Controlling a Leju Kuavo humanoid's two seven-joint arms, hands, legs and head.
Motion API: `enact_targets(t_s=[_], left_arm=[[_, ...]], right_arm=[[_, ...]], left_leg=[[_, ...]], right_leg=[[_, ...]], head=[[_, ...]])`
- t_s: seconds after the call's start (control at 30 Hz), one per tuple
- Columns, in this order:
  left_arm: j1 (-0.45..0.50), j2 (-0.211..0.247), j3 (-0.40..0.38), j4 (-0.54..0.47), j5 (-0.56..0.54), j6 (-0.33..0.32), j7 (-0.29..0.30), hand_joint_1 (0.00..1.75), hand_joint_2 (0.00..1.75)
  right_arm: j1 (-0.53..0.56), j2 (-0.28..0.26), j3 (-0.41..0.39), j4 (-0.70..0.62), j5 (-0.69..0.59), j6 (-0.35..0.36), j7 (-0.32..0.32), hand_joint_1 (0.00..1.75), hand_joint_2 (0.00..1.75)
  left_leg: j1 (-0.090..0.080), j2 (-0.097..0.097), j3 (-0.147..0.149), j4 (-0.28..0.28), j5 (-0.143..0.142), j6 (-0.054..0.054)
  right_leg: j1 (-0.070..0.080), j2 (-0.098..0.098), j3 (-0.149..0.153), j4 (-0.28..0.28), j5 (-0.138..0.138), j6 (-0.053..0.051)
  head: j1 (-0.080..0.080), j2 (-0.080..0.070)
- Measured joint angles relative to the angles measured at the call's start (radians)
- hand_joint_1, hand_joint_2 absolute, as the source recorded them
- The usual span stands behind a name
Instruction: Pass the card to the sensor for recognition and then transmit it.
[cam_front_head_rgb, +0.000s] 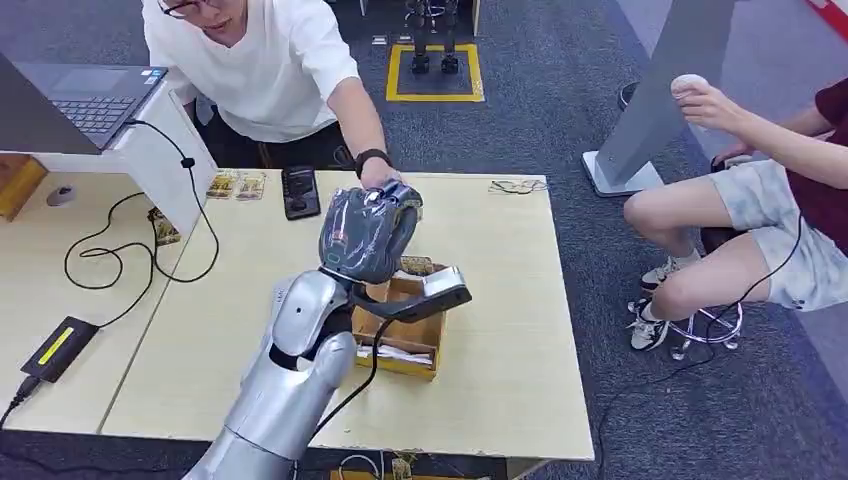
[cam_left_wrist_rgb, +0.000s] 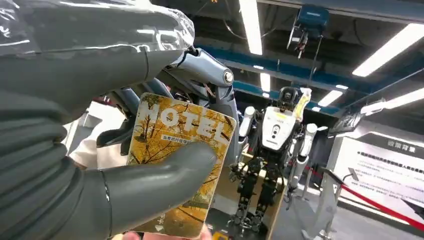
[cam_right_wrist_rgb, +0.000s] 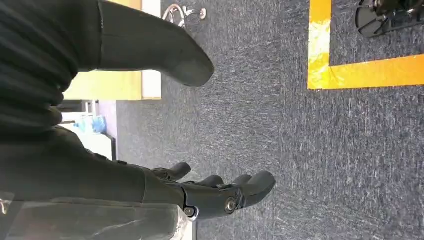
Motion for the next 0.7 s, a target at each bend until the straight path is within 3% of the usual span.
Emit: enact_targets(t_s=[0.7], left_arm=[[-0.045, -0.041, 0.043, 0.084, -0.038, -0.005, 0.058, 1.75, 1.75]], right_arm=[[0.000, -0.008, 0.007, -0.001, -0.002, 0.003, 0.003, 0.00, 1.75]], left_leg=[[0.000, 0.000, 0.000, 0.000, 0.000, 0.000]], right_leg=[[0.000, 0.000, 0.000, 0.000, 0.000, 0.000]], head=[[0.000, 0.000]])
